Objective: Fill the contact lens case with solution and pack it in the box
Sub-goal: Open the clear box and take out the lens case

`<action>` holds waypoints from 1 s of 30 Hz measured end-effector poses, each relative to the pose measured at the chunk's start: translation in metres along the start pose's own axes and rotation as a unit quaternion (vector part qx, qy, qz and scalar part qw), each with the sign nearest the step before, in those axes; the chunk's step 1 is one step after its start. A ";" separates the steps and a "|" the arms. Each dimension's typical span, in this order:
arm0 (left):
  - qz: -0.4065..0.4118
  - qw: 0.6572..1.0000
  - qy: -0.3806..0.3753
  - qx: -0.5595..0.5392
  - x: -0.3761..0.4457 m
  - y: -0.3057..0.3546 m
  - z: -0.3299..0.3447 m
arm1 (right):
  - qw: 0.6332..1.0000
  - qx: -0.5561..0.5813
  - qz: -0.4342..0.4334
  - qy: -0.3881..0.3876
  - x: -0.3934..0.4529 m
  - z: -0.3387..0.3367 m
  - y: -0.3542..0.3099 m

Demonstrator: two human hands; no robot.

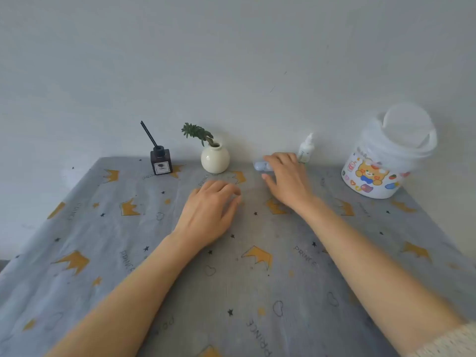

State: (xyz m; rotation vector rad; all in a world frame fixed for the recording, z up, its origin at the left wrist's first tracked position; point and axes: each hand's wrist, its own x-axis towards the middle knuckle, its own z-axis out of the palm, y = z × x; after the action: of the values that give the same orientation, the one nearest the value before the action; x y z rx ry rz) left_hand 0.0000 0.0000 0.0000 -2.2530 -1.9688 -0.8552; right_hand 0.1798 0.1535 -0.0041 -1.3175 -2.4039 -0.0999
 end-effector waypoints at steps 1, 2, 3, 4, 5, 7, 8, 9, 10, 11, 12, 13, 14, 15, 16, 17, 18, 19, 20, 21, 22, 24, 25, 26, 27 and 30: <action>0.000 1.000 -0.001 -0.010 0.001 -0.001 0.002 | 1.000 -0.004 0.001 -0.002 0.002 0.001 0.000; -0.005 1.000 -0.001 -0.021 0.002 -0.002 0.001 | 1.000 -0.002 0.009 -0.003 0.003 0.000 0.000; -0.006 1.000 0.000 -0.023 0.002 -0.003 0.002 | 1.000 -0.006 0.009 -0.003 0.004 0.003 0.001; -0.011 1.000 -0.008 -0.026 0.002 -0.003 0.004 | 1.000 -0.009 0.010 -0.010 0.005 0.004 0.001; -0.012 0.999 -0.012 -0.028 0.003 -0.004 0.005 | 1.000 -0.011 0.010 -0.011 0.006 0.004 0.001; -0.014 0.999 -0.012 -0.032 0.004 -0.005 0.006 | 1.000 -0.009 0.011 -0.006 0.007 0.005 0.001; -0.018 0.999 -0.010 -0.037 0.004 -0.006 0.006 | 1.000 -0.003 0.014 -0.002 0.008 0.004 0.002; -0.016 0.999 -0.011 -0.040 0.004 -0.006 0.007 | 1.000 -0.002 0.015 -0.001 0.009 0.004 0.002; -0.015 0.999 -0.010 -0.042 0.003 -0.005 0.007 | 1.000 0.001 0.015 0.000 0.009 0.004 0.002; -0.014 0.999 -0.011 -0.045 0.003 -0.005 0.008 | 1.000 0.004 0.015 0.002 0.009 0.005 0.002; -0.012 0.999 -0.011 -0.046 0.003 -0.005 0.008 | 1.000 0.006 0.013 0.004 0.010 0.005 0.002; -0.012 0.999 -0.012 -0.047 0.003 -0.005 0.008 | 1.000 0.005 0.011 0.004 0.011 0.005 0.002; -0.012 0.999 -0.012 -0.047 0.004 -0.006 0.008 | 1.000 0.004 0.009 0.005 0.011 0.006 0.002; -0.012 0.999 -0.013 -0.048 0.004 -0.006 0.008 | 1.000 0.004 0.008 0.005 0.012 0.005 0.002; -0.014 0.999 -0.014 -0.050 0.004 -0.006 0.008 | 1.000 0.006 0.007 0.003 0.013 0.006 0.003; -0.014 0.998 -0.015 -0.051 0.004 -0.007 0.008 | 1.000 0.008 0.006 0.003 0.013 0.005 0.004; -0.014 0.998 -0.015 -0.051 0.003 -0.007 0.008 | 1.000 0.013 0.004 0.002 0.013 0.005 0.004; -0.013 0.998 -0.016 -0.051 0.003 -0.007 0.008 | 1.000 0.021 0.001 0.003 0.014 0.005 0.005; -0.011 0.998 -0.016 -0.052 0.002 -0.007 0.008 | 0.999 0.034 0.000 0.003 0.013 0.005 0.006; -0.009 0.998 -0.017 -0.052 0.002 -0.006 0.008 | 0.999 0.052 0.001 0.005 0.013 0.006 0.007; -0.008 0.999 -0.017 -0.051 0.002 -0.006 0.008 | 0.997 0.075 0.006 0.005 0.013 0.006 0.007; -0.007 0.999 -0.017 -0.048 0.002 -0.006 0.009 | 0.993 0.113 0.020 0.002 0.012 0.005 0.009; -0.007 0.999 -0.018 -0.047 0.002 -0.006 0.009 | 0.992 0.123 0.026 0.001 0.012 0.005 0.009; -0.007 0.999 -0.020 -0.046 0.001 -0.006 0.009 | 0.991 0.129 0.030 -0.002 0.011 0.004 0.009; -0.006 0.999 -0.021 -0.045 0.001 -0.006 0.009 | 0.991 0.131 0.032 -0.003 0.011 0.004 0.010; -0.003 0.999 -0.023 -0.041 0.000 -0.006 0.010 | 0.990 0.133 0.037 -0.003 0.007 0.003 0.010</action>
State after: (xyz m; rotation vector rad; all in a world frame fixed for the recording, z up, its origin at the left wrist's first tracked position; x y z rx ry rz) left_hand -0.0018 0.0051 -0.0100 -2.3327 -1.9967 -0.9101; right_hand 0.1837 0.1650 -0.0060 -1.2790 -2.2750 0.2369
